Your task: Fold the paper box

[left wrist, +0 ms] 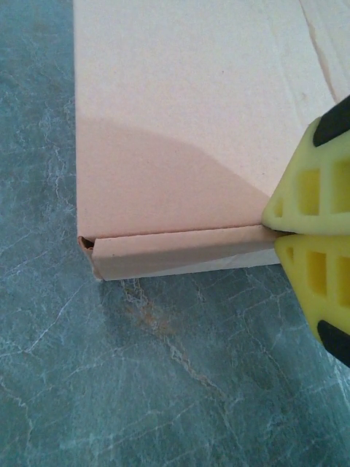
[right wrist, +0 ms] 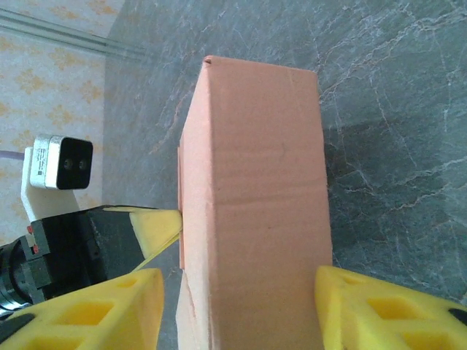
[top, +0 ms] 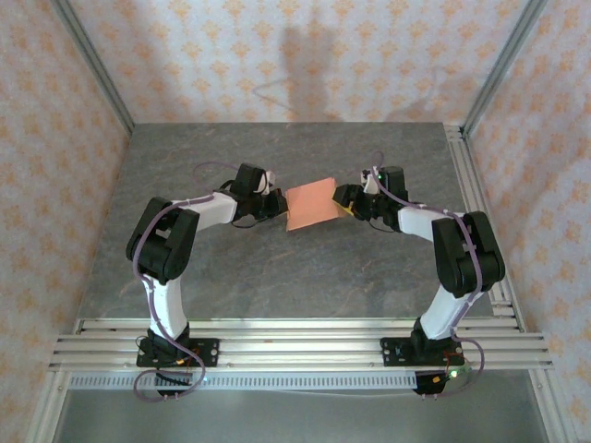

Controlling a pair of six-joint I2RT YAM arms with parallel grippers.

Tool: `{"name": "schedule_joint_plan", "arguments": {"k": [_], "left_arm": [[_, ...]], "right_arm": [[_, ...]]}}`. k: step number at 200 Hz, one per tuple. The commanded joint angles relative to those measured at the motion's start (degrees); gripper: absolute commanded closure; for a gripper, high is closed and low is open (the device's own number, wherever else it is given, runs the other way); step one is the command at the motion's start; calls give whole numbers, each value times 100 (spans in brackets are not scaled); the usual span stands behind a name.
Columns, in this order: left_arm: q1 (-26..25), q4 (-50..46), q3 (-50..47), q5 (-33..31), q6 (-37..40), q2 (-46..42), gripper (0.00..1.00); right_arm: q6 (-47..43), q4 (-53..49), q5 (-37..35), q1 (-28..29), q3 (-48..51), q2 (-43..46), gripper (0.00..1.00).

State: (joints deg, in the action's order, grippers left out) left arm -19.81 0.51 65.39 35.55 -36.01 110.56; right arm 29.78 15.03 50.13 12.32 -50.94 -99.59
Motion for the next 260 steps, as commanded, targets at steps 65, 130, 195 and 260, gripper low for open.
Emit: {"name": "schedule_joint_plan", "arguments": {"k": [65,130,195,260], "left_arm": [[4,-367,-179,-48,85,220,100],[4,-398,-164,-46,97,247,100],[11,-416,-156,-57,101,229,97],[8,-303,-161,-23,25,-8,79]], "right_arm": [[165,16,-260,-186,58,-109,22],[741,1027,639,-193,14,-590,29],[1050,1610,784,-190,102,-538,41],[847,1219,582,-187,84,-317,55]]}}
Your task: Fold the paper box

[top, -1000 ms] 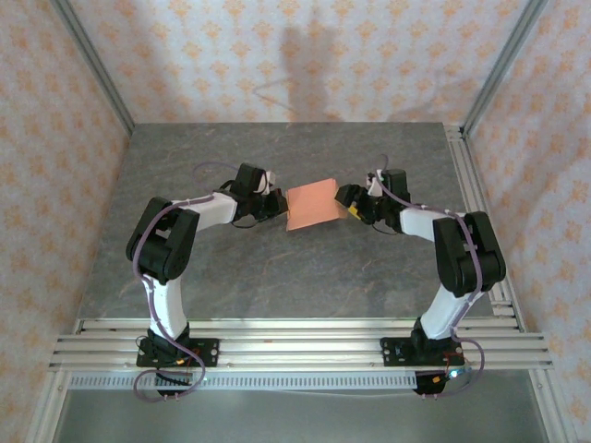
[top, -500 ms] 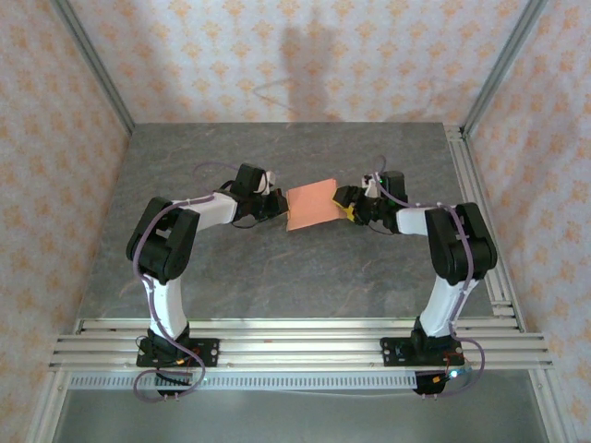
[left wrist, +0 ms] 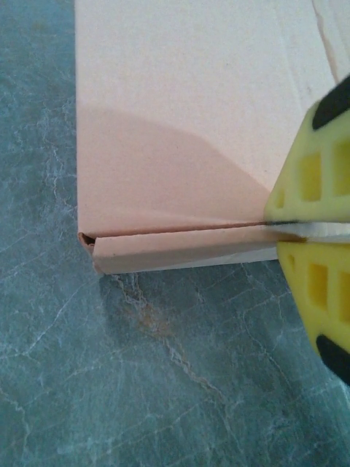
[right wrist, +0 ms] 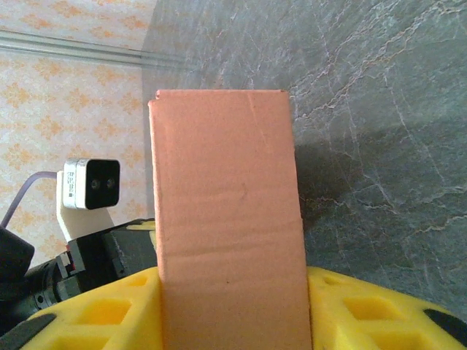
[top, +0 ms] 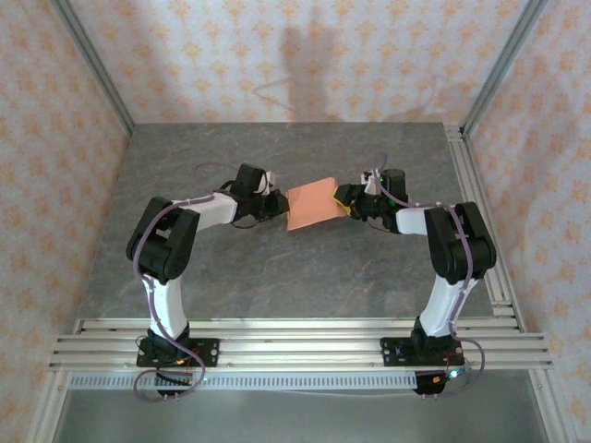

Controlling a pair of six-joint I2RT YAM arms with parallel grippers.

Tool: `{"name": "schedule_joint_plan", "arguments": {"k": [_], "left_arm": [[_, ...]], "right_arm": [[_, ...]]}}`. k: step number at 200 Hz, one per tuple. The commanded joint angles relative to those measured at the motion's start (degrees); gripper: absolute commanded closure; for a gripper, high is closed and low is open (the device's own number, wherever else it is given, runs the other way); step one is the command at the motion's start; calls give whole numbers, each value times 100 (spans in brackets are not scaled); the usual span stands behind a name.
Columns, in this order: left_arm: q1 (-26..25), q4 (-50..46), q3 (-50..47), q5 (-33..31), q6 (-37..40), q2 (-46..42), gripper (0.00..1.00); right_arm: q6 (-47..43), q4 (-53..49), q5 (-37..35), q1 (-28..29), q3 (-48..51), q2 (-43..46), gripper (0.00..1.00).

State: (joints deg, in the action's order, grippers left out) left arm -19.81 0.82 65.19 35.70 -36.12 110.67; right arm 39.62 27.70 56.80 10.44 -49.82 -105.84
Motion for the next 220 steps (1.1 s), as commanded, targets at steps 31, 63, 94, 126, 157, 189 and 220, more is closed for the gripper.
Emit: {"name": "schedule_joint_plan", "arguments": {"k": [31,63,94,126,157,189,220], "left_arm": [[5,-262,-230,-143,64,-434,60],[-4,-104,-504,-562,396,-1001,28],[-162,-47,-775,-1332,1131,-1635,0],[-687,117,-1033,-2267,2472,-2329,0],[-1094,1107,-1655,-2936,3481,-2982,0],[-1305,2064,-2262,-3332,4795,-3521,0],[-1416,2794,-2734,-3100,6132,-3821,0]], "right_arm": [[-156,-150,-195,2,-41,406,57],[-98,-277,-332,0,-62,550,57],[-12,-527,-561,-14,-80,805,56],[269,-687,-615,-84,-81,1150,56],[398,-1094,-759,-189,-98,1654,57],[486,-1667,-811,-363,-138,2244,59],[1137,-1695,-662,-499,-80,2683,63]]}}
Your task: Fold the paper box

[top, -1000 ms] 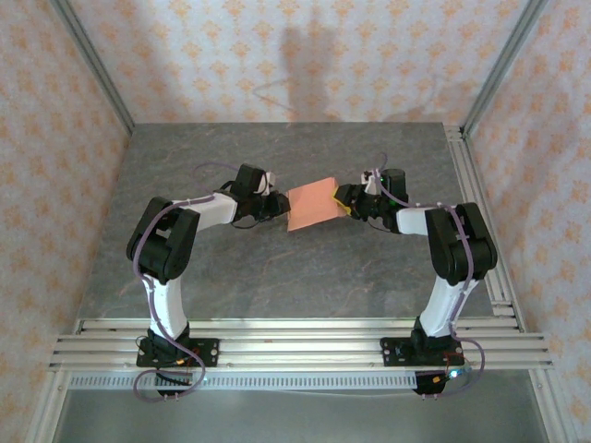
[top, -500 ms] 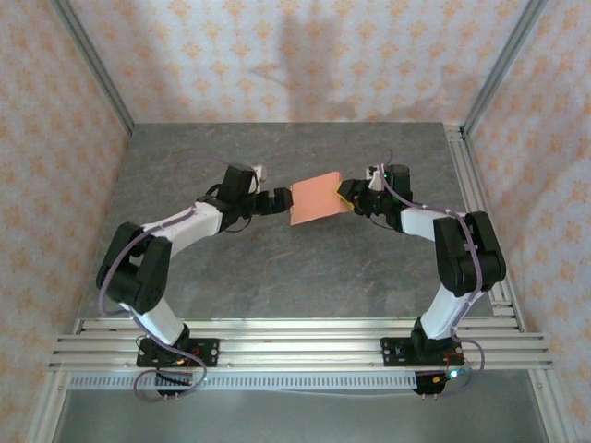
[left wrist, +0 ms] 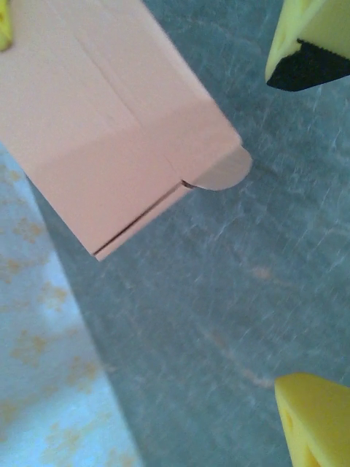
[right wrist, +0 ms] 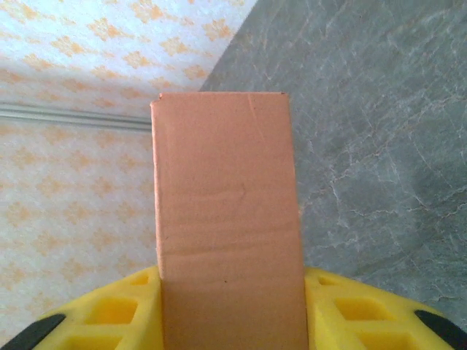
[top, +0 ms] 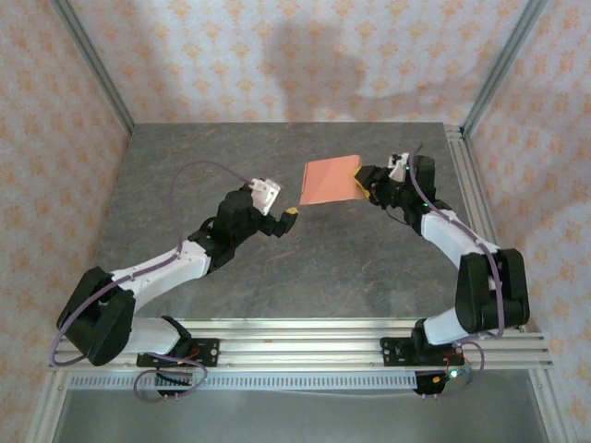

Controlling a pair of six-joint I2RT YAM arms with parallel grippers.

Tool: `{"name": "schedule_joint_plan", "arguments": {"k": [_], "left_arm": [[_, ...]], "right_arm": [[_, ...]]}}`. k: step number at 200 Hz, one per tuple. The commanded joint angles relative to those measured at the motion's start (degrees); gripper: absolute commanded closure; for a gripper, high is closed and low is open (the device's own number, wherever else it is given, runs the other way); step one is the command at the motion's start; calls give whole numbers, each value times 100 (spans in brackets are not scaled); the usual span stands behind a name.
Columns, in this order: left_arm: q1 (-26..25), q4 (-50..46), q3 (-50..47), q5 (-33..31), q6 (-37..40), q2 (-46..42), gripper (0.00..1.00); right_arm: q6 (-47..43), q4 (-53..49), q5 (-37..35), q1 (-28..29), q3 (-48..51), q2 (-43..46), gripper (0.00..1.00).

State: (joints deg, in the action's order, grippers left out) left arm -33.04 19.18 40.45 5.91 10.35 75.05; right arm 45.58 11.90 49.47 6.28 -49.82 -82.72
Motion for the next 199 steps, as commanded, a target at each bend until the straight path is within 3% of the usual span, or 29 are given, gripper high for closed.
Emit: {"name": "schedule_joint_plan", "arguments": {"k": [1,34,65,112,148,199], "left_arm": [[-96,961,-267,-97,1522,-265,0],[-65,1128,-331,599,2291,-292,0],[179,1347,-304,1319,2490,-195,0],[412,1122,-10,2405,2761,0,1],[442,1121,119,2591,2958,96,2],[441,597,369,2737,3577,-122,7]], "right_arm": [[562,-112,84,-83,-80,384,63],[1030,-338,462,-92,-178,740,63],[1235,-995,661,-100,-307,1025,65],[2304,-834,1257,-127,-70,1264,68],[2765,-820,1409,-137,149,1459,68],[2735,-1396,1495,-149,333,1740,67]]}}
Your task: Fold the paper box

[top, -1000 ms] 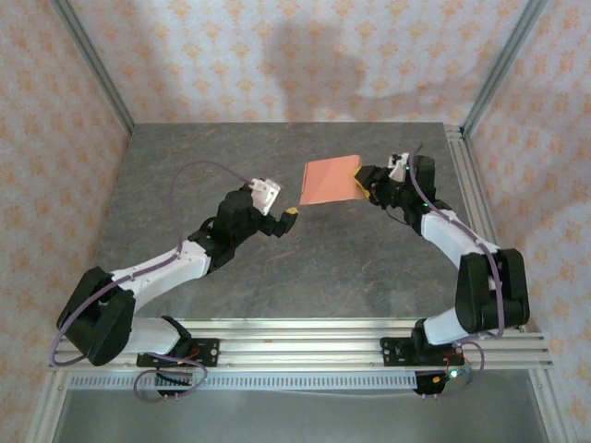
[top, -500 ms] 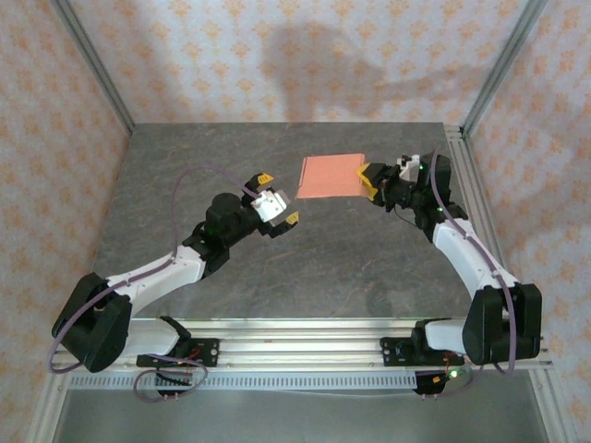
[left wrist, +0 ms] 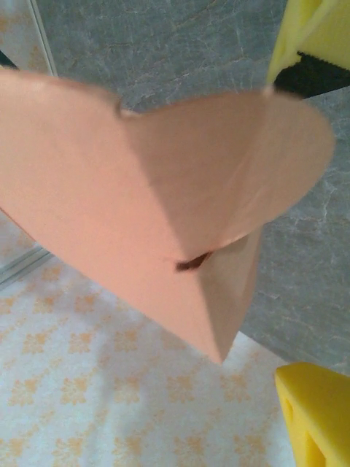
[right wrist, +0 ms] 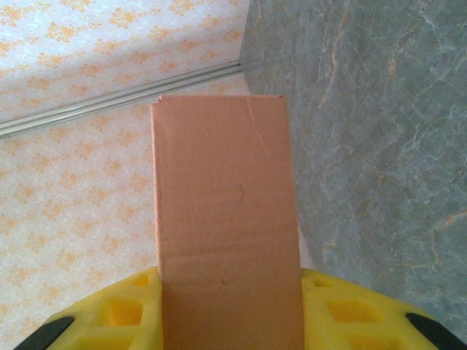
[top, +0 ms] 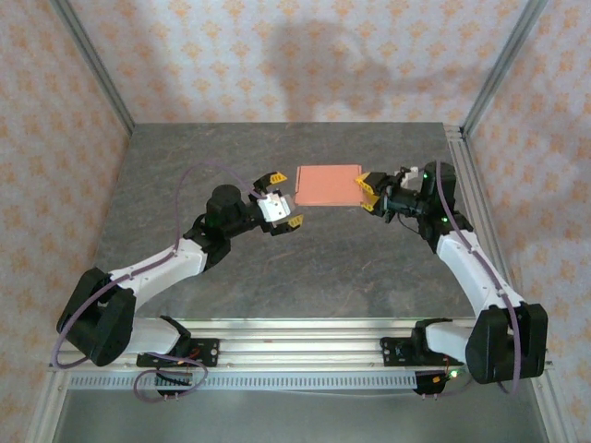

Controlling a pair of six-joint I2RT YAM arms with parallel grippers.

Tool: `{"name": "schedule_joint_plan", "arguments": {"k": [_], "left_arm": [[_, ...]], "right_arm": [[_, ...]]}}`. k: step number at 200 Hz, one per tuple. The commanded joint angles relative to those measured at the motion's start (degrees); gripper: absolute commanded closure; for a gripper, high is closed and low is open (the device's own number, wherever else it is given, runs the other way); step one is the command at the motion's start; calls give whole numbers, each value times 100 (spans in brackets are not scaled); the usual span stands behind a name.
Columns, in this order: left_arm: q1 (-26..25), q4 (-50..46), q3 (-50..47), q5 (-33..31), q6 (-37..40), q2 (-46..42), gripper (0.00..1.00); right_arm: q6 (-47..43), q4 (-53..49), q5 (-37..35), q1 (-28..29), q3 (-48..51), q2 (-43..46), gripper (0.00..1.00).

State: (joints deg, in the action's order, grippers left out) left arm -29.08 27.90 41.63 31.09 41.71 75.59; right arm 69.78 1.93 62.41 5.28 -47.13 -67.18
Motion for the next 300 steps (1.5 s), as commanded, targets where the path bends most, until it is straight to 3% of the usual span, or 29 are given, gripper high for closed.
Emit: {"name": "schedule_joint_plan", "arguments": {"k": [1,111,172,300], "left_arm": [[39,-285,259,225,451,-177,7],[-384,-1258,600,102,1972,-304,27],[-449,-1349,649,55,1990,-292,43],[-467,-1595,645,-42,2162,-311,59]], "right_arm": [[316,-402,201,-47,64,187,67],[72,-1272,465,-44,45,227,67],[149,-1183,490,-47,73,236,68],[659,-783,421,-45,216,363,64]]}}
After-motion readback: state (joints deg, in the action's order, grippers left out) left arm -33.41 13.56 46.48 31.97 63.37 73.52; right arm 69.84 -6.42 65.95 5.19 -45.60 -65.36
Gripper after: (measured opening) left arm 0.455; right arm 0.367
